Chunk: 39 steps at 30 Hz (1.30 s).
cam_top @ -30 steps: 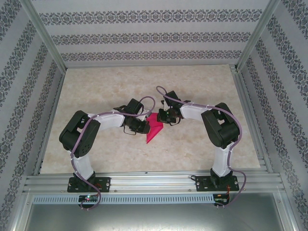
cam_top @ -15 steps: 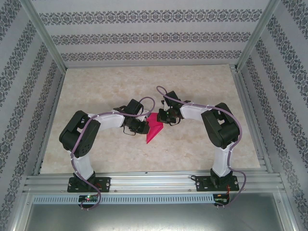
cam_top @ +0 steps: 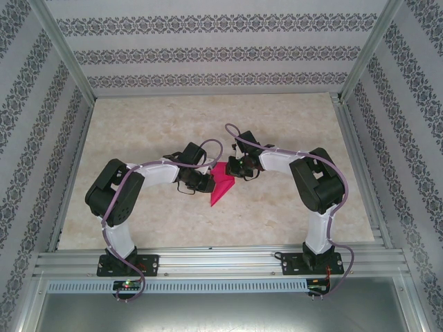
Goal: Fold a paper plane with a square sheet of paper (pick it up from the middle)
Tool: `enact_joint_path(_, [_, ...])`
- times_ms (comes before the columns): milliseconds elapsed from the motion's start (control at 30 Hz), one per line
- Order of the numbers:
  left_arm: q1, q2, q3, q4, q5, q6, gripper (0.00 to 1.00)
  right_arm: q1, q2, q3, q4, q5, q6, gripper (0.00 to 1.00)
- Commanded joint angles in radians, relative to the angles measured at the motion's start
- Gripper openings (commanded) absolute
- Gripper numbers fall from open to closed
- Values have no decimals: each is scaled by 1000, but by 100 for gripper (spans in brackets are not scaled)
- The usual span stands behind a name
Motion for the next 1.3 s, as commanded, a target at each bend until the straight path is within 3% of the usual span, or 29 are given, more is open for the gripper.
enact_joint_path(0, [11, 10, -2, -15, -21, -13, 10, 11, 15, -38, -48, 57, 10, 13])
enact_joint_path(567, [11, 16, -39, 18, 0, -16, 9, 7, -46, -46, -2, 13, 50, 18])
enact_joint_path(733, [12, 18, -19, 9, -5, -3, 9, -9, -122, -59, 13, 11, 74, 21])
enact_joint_path(967, [12, 22, -12, 12, 22, 8, 9, -54, -301, -219, 142, -8, 150, 26])
enact_joint_path(1100, [11, 28, -5, 17, 39, 8, 9, -29, -344, -328, 310, -112, 231, 17])
enact_joint_path(1267, [11, 32, 1, 18, 63, 4, 10, 52, -354, -403, 416, -118, 297, 8])
